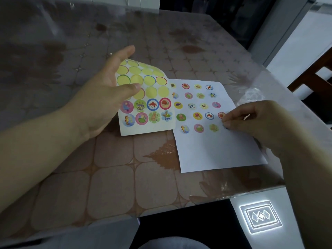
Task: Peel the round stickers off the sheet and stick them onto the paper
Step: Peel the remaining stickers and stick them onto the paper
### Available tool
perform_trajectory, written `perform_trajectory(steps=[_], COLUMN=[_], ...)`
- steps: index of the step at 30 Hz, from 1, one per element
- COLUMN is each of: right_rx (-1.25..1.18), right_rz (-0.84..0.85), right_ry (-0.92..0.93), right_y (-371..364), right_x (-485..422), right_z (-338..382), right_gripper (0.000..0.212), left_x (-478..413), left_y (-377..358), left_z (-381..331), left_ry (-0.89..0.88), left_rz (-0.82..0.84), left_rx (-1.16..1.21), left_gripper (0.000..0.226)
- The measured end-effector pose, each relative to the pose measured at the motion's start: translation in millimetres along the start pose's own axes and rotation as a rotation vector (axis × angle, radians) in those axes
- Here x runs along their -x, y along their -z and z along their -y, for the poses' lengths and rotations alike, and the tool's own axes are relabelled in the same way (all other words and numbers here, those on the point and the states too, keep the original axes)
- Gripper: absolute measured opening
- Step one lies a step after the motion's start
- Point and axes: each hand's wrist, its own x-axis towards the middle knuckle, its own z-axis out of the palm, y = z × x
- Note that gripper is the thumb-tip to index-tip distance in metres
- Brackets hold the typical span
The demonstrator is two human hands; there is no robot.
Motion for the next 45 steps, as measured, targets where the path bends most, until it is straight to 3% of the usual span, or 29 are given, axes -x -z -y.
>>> perform_trajectory(steps=[8, 11, 16, 19, 22, 26, 31, 38, 45], right_rx=[0.195, 0.318, 0.192, 0.18, 0.174, 0.121, 0.075, 0.056, 0.004], right_rz=[0.102, 0.071, 0.043, 0.038, -0.098, -0.198, -0.209, -0.246, -0.267], right_ry=[-0.05, 0.139, 0.498, 0.658, 0.721, 0.698, 0.668, 0.765, 0.746], right_y=[8.3, 3.2, -25.9, -60.0, -94.2, -100.6, -92.2, -100.7, -100.6], right_x=[-12.4, -10.3, -6.7, -13.8, -21.0, -29.1, -29.3, -24.5, -25.8], right_z=[3.5, 20.8, 78.2, 92.5, 87.1, 72.7, 63.9, 68.7, 68.6], right_gripper=[0.028, 0.014, 0.008, 0.013, 0.029, 0.034, 0.03, 0.021, 0.027], left_x=[-0.5, -0.4, -0.2, -1.1, -3.2, -2.0, 0.2, 2.0, 2.4], left_y=[-0.4, 0.8, 0.8, -0.1, 1.5, 0.8, -0.1, -3.7, 0.3], left_z=[-1.8, -2.2, -0.8, 0.5, 3.1, 1.8, -2.1, -6.7, -9.6], left_ry=[0.03, 0.039, 0.046, 0.035, 0.024, 0.016, 0.01, 0.004, 0.025], left_rz=[0.022, 0.054, 0.095, 0.066, 0.038, 0.09, 0.221, 0.234, 0.303], left_rx=[0.097, 0.118, 0.142, 0.133, 0.103, 0.141, 0.181, 0.285, 0.363], left_gripper=[0.063, 0.066, 0.066, 0.07, 0.069, 0.071, 0.093, 0.085, 0.089])
